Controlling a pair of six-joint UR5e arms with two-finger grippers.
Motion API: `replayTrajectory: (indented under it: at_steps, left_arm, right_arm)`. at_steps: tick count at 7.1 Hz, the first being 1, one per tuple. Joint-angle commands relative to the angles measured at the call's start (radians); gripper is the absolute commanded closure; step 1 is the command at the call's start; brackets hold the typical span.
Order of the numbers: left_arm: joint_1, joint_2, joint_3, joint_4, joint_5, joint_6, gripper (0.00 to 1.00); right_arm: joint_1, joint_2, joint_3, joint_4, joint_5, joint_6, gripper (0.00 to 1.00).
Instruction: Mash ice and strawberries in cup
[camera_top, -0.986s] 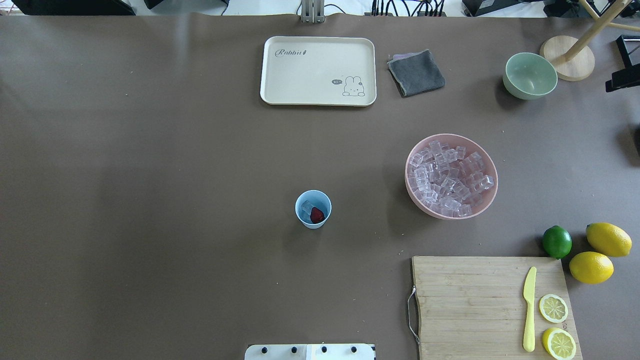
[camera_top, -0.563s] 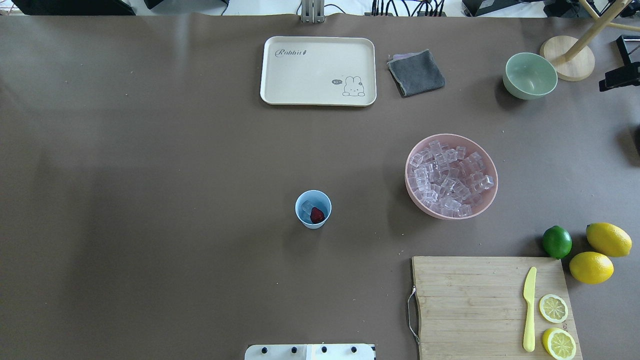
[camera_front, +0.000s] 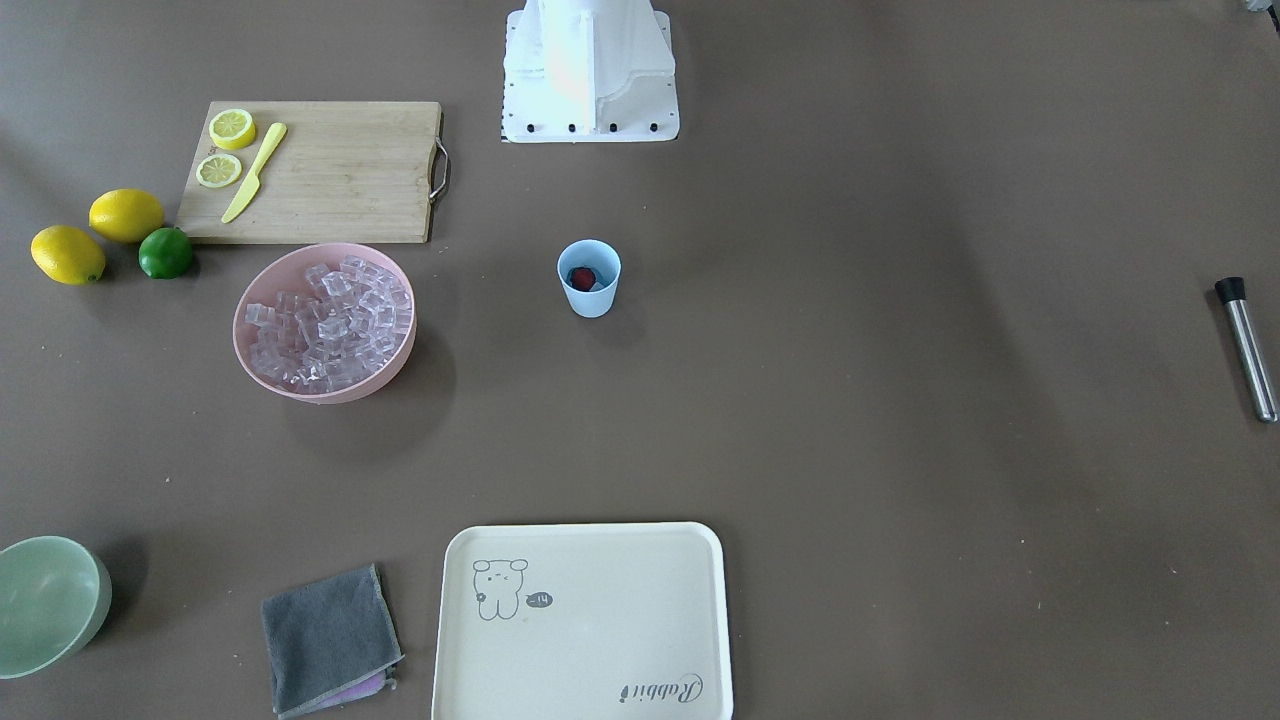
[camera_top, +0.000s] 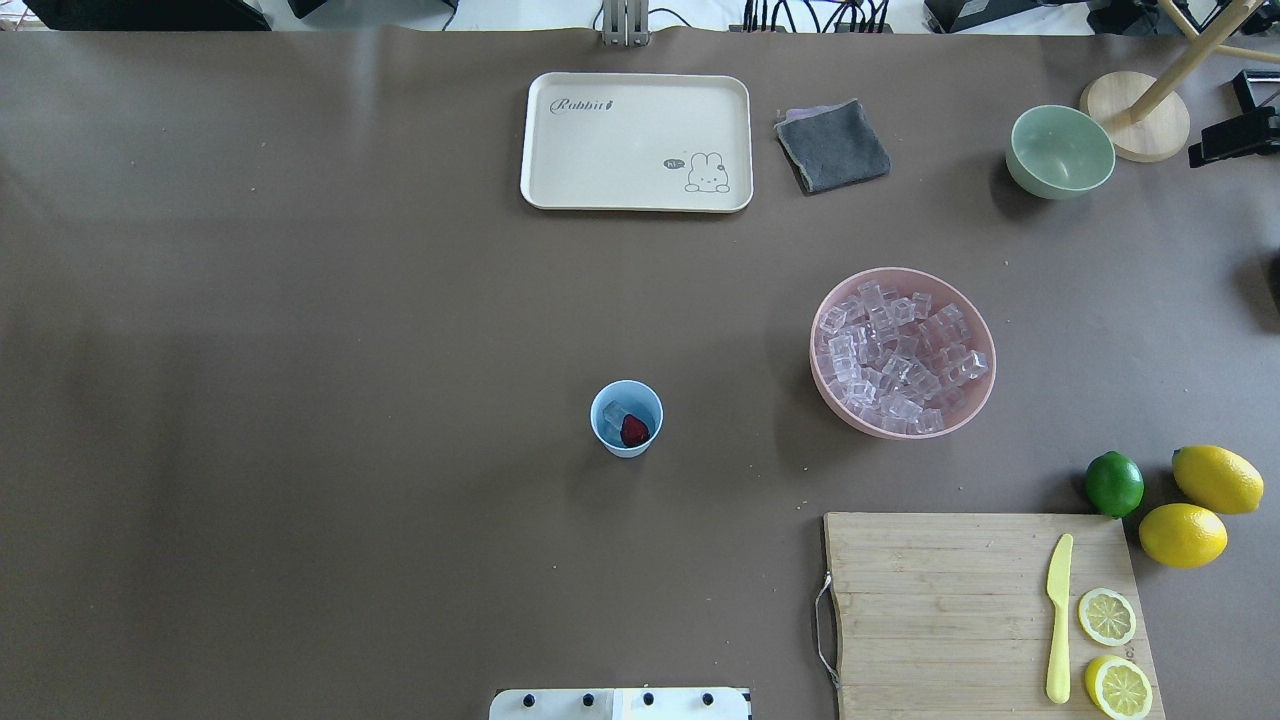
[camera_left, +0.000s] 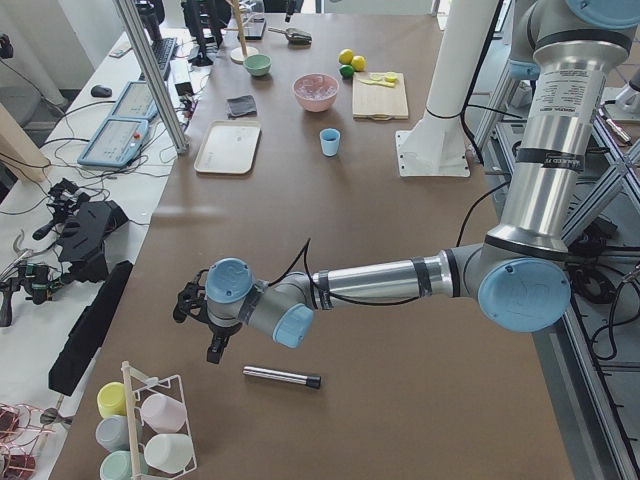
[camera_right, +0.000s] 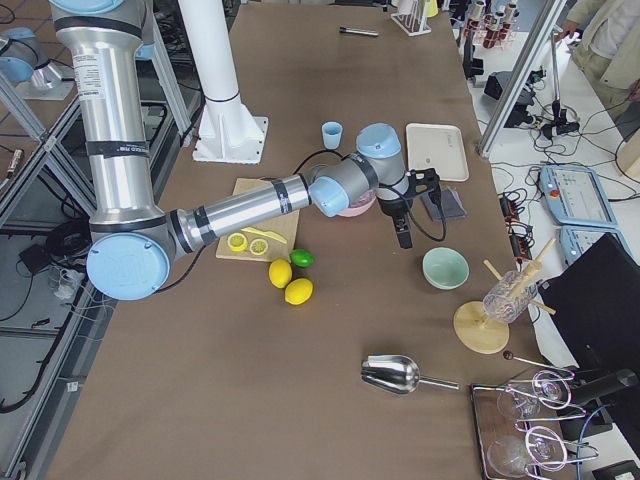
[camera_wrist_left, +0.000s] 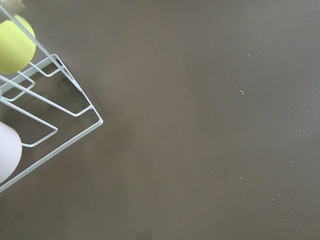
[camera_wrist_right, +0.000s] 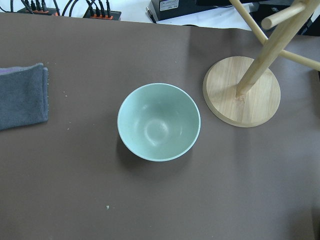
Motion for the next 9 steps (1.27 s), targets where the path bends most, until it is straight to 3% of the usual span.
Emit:
replayTrajectory:
  at_steps: [1,9]
  left_arm:
    - [0.038,-0.013,0.055,0.046,0.005,0.069,0.03]
    - [0.065,-0.124,0.192,0.205,-0.007,0.143,0.04]
  right_arm:
    - [0.002,0.003,0.001,0.001,-0.002,0.0,0.0]
    - [0.002,-0.001,-0.01,0.001,-0.015,0.0,0.0]
